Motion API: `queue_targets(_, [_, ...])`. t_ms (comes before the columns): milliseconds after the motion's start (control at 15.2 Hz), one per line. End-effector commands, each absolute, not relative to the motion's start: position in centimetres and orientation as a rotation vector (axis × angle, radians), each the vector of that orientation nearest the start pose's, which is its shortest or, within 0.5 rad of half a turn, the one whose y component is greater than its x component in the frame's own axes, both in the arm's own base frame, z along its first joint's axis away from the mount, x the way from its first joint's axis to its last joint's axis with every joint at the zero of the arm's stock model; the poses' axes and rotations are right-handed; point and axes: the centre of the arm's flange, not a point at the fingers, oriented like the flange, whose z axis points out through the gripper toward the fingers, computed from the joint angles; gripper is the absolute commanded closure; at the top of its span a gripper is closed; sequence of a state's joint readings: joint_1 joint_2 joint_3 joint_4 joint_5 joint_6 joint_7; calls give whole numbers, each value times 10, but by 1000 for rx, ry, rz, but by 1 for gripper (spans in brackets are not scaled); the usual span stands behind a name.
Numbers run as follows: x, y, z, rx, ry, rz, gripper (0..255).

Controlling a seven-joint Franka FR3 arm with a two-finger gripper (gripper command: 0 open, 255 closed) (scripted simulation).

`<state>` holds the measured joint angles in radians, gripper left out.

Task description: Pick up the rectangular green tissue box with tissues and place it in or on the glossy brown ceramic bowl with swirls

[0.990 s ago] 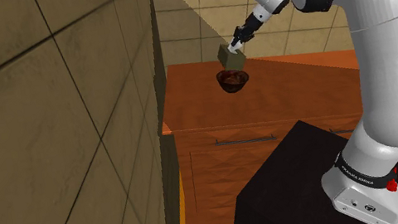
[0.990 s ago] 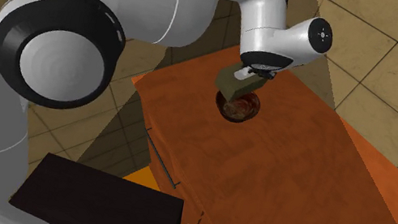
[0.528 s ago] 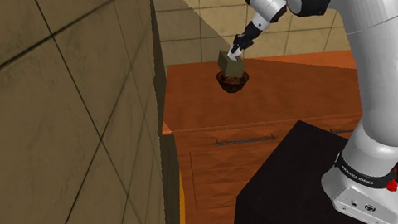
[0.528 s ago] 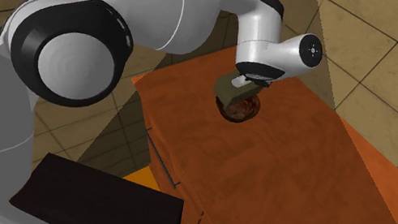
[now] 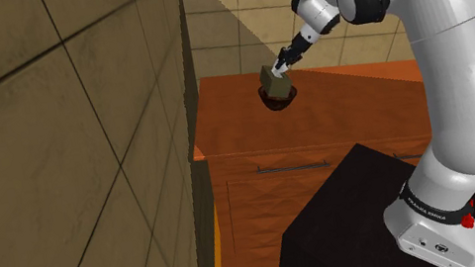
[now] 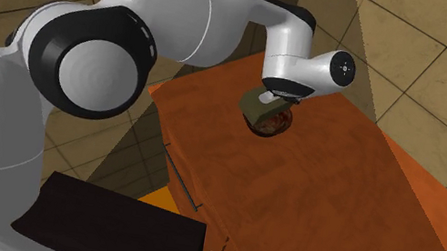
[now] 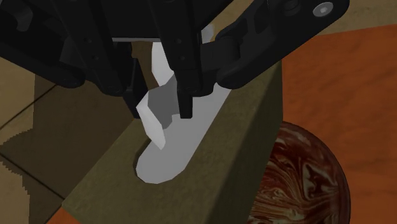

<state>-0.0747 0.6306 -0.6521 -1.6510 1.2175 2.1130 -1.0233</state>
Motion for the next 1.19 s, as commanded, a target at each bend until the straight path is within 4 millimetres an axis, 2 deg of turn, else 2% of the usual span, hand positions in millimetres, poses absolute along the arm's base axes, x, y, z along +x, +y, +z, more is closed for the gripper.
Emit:
queue_targets(0, [582,-374,310,-2625,360,-721,255])
queue_targets(198, [582,-374,310,-2625,360,-721,255])
queue_targets(264, [582,-374,310,-2625,360,-721,0])
queue_targets(594, [582,-374,310,-2625,360,-721,0])
queue_targets(858, [555,-390,350,-2625,360,-721,0])
queue_targets(1122, [555,-390,350,-2625,360,-721,0])
